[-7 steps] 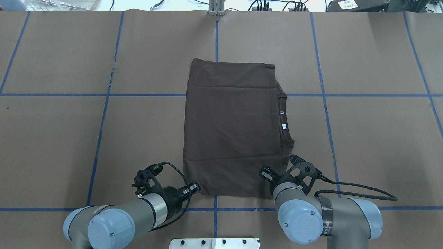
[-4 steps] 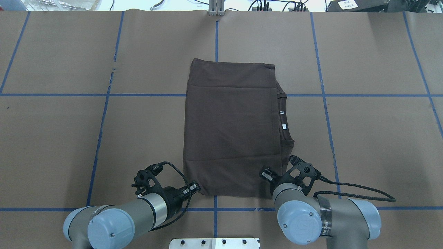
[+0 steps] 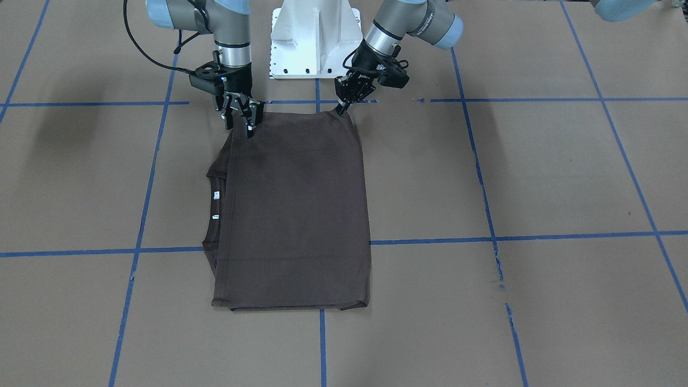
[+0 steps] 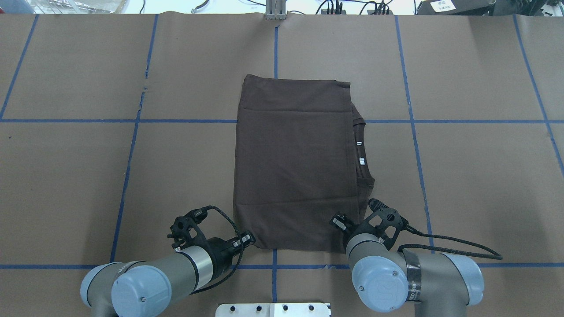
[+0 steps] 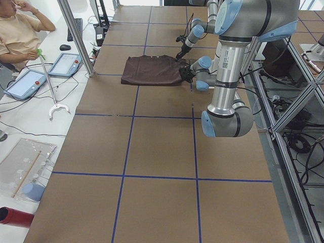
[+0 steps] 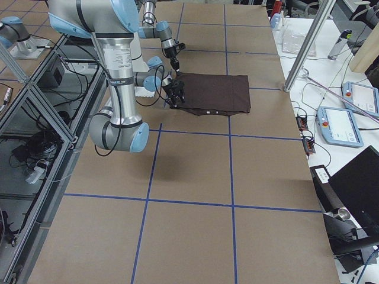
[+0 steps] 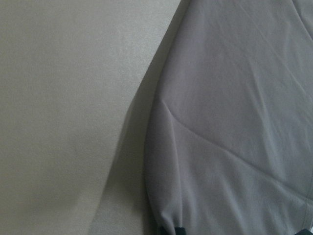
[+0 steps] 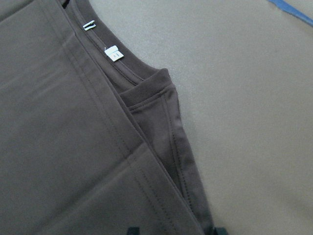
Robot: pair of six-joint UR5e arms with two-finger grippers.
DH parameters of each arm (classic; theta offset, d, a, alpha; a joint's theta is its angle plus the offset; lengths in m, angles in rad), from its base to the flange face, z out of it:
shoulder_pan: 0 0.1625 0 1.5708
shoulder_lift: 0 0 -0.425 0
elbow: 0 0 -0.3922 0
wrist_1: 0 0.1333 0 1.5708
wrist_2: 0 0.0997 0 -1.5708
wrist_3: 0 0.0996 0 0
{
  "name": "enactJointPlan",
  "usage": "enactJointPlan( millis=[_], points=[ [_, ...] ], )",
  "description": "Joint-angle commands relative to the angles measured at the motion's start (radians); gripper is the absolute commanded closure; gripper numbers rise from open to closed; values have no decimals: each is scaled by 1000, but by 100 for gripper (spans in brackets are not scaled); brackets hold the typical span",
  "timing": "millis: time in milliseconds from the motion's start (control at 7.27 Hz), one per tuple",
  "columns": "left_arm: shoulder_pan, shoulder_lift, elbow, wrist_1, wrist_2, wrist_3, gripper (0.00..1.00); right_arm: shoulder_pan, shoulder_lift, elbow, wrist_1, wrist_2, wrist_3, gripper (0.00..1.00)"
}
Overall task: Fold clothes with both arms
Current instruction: 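Grasp the shirt edge nearest the robot with both grippers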
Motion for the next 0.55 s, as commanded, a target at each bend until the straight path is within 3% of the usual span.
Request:
enactJointPlan(
  millis=[0,413],
  points=[
    [2,-2,0,0,0,0,100,-2,8,0,-1,-6,29,100],
    [2,-2,-2,0,2,0,100,0,10,1,-1,-23,31,100]
  ],
)
